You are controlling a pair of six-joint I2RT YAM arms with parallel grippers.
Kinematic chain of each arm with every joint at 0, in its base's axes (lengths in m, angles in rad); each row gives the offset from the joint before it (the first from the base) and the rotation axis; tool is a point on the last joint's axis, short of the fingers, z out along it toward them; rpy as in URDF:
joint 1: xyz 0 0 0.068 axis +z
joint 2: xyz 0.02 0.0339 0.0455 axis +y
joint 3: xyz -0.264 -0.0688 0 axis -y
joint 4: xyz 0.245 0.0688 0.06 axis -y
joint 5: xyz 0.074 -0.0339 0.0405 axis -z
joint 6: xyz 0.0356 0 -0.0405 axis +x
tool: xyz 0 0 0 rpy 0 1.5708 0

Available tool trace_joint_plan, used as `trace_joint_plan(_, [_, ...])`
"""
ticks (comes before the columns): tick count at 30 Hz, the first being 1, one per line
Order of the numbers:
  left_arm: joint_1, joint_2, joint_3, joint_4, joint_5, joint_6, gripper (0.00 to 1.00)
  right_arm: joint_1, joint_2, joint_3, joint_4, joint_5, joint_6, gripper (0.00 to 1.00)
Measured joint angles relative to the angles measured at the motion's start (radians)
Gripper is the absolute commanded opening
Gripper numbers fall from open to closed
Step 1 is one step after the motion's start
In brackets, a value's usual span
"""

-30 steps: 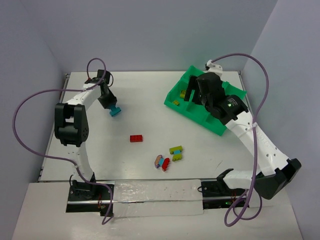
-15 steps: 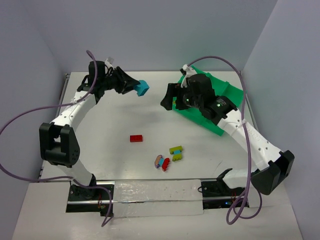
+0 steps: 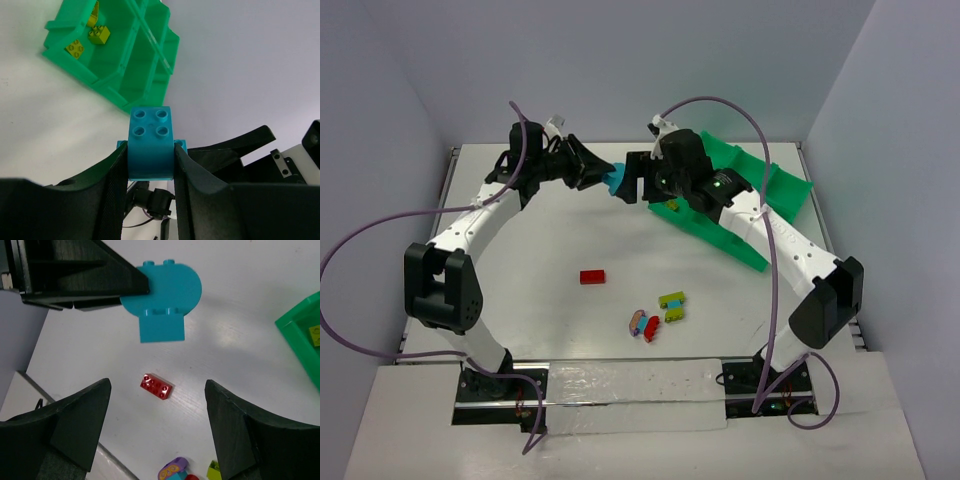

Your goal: Sort the legos into containers by color

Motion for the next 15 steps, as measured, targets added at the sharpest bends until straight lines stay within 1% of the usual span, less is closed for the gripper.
trace_joint_plan(4, [-0.003,0.000,0.000,0.000,0.000,0.001,0.00,0.003,0.039,0.048,0.000,0.043,0.005,0.77])
trace_joint_plan(8, [-0.005,0.000,0.000,0.000,0.001,0.001,0.00,0.004,0.082,0.088,0.001,0.064,0.004,0.69])
trace_joint_plan(11, [-0.005,0.000,0.000,0.000,0.001,0.001,0.00,0.004,0.107,0.104,0.001,0.069,0.002,0.66])
trace_joint_plan(15, [-0.006,0.000,0.002,0.000,0.001,0.004,0.00,0.005,0.134,0.123,0.002,0.064,0.001,0.58])
